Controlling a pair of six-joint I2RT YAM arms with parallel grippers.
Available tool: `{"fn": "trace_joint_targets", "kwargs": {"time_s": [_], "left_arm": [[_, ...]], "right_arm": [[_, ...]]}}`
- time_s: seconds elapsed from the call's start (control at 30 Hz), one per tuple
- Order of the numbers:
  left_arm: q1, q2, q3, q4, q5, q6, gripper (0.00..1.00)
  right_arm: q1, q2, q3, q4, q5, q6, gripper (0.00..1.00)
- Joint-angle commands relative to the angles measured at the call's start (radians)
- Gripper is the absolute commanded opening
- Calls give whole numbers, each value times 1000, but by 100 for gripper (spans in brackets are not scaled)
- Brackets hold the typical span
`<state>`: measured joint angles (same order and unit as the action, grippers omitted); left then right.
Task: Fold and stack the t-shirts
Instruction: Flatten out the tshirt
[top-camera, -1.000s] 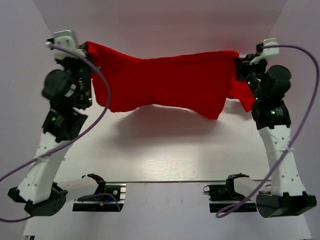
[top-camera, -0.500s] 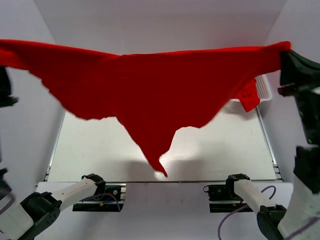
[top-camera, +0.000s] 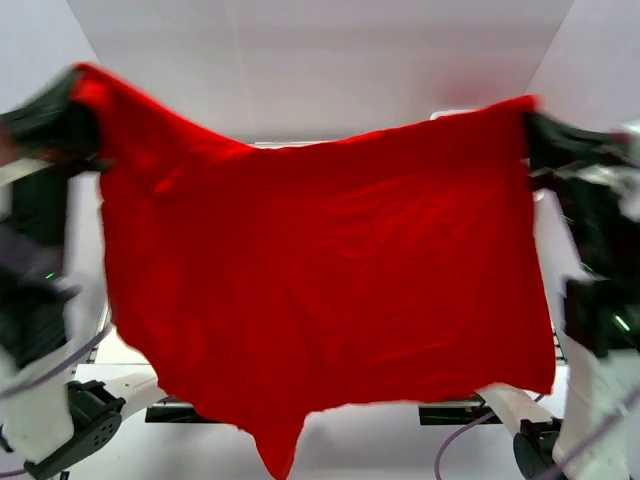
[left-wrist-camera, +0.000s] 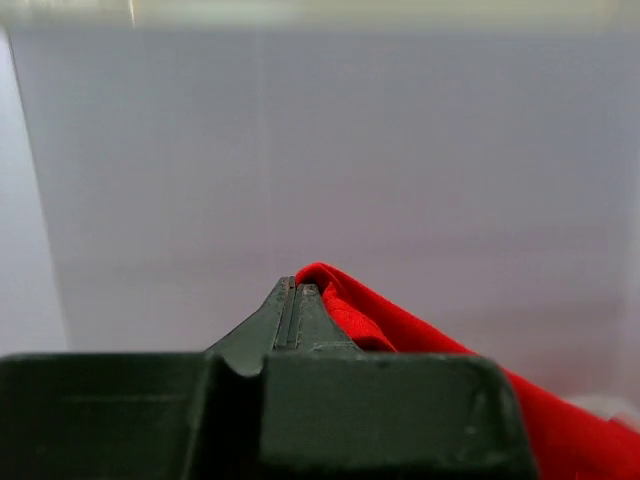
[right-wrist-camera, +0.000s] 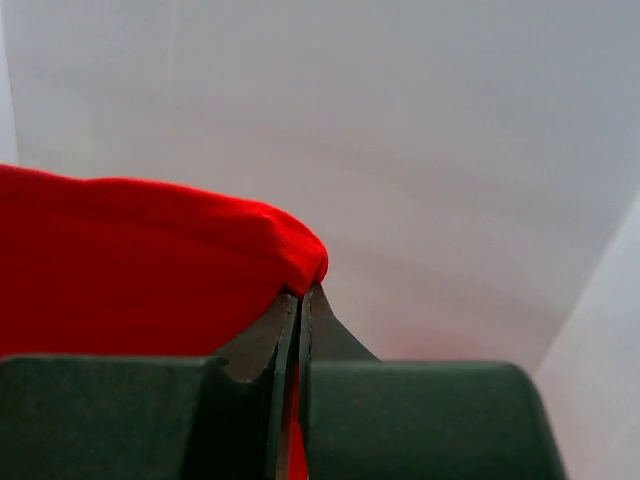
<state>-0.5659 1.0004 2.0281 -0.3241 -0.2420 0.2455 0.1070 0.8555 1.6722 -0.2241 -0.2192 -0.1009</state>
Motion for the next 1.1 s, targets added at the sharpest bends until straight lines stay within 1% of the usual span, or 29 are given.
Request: {"fn": "trace_joint_targets", "kwargs": {"time_s": [0.0,0.03,0.07,0.1,0.13,0.17,0.2,0.23,0.27,0.3,0.33,0.37,0.4,0.43,0.47,0.5,0.53,0.57,0.6,0.63,0.67,0.73,0.77,0.8,0.9,0.97,1.03,1.07], "left_arm": [[-3,96,-205,149,-215,142,0],[12,124,-312,184,-242,152,0],[12,144,-363,262,-305,161,0],[12,165,-458,287,-306,193,0],[27,190,-509,334,-331,204,0],[37,252,-549,374,-350,204,0],[50,289,-609,408,-350,190,0],[88,332,-635,430,-370,175,0],[112,427,-653,439,-361,160,0],[138,482,-667,462,-361,109,0],[187,542,-667,453,-361,86,0],[213,602,-651,436,-320,60,0],[237,730,-610,436,-319,35,0],[271,795,-579,422,-265,9,0],[287,858,-498,406,-235,-3,0],[310,983,-452,383,-199,-26,6],[310,1047,-392,349,-188,-40,25],[328,1107,-264,326,-197,-64,42],[337,1166,-184,286,-197,-83,53],[337,1219,-104,189,-159,-97,67],[353,1312,38,151,-145,-118,99],[363,1371,145,81,-135,-127,100],[363,1385,190,80,-125,-127,100],[363,1374,190,80,-125,-141,100],[374,1304,88,128,-88,-181,100],[374,1221,14,137,-77,-199,100],[374,1172,-14,94,-86,-228,100],[374,1122,-47,65,-86,-242,100]], "right_arm": [[-4,71,-222,141,-25,58,0],[-1,82,-347,163,-35,88,0],[-1,103,-392,257,-42,133,0],[-3,137,-438,287,-49,163,0],[-3,155,-553,316,-61,182,0],[-4,183,-580,343,-66,214,0],[-1,291,-598,388,-65,225,0],[-1,334,-614,394,-59,233,0],[0,479,-612,400,-63,239,0],[0,531,-585,402,-83,236,0],[2,580,-544,399,-112,233,0],[6,690,-520,376,-121,213,0],[5,797,-444,355,-130,204,0],[5,901,-407,306,-137,182,3],[8,951,-284,261,-122,170,14],[11,1081,-247,228,-105,170,44],[11,1120,-209,171,-82,152,73],[17,1154,-95,154,-65,152,90],[14,1180,-63,146,-56,142,90],[17,1239,-39,119,-54,141,90],[17,1249,2,120,-48,144,90],[26,1251,21,133,-49,136,90],[26,1240,18,137,-49,136,90],[31,1234,17,140,-60,127,90],[48,1200,1,141,-63,119,90],[62,1171,-5,121,-55,118,90],[75,1144,-34,123,-40,124,90],[82,1122,-60,123,-34,125,90]]}}
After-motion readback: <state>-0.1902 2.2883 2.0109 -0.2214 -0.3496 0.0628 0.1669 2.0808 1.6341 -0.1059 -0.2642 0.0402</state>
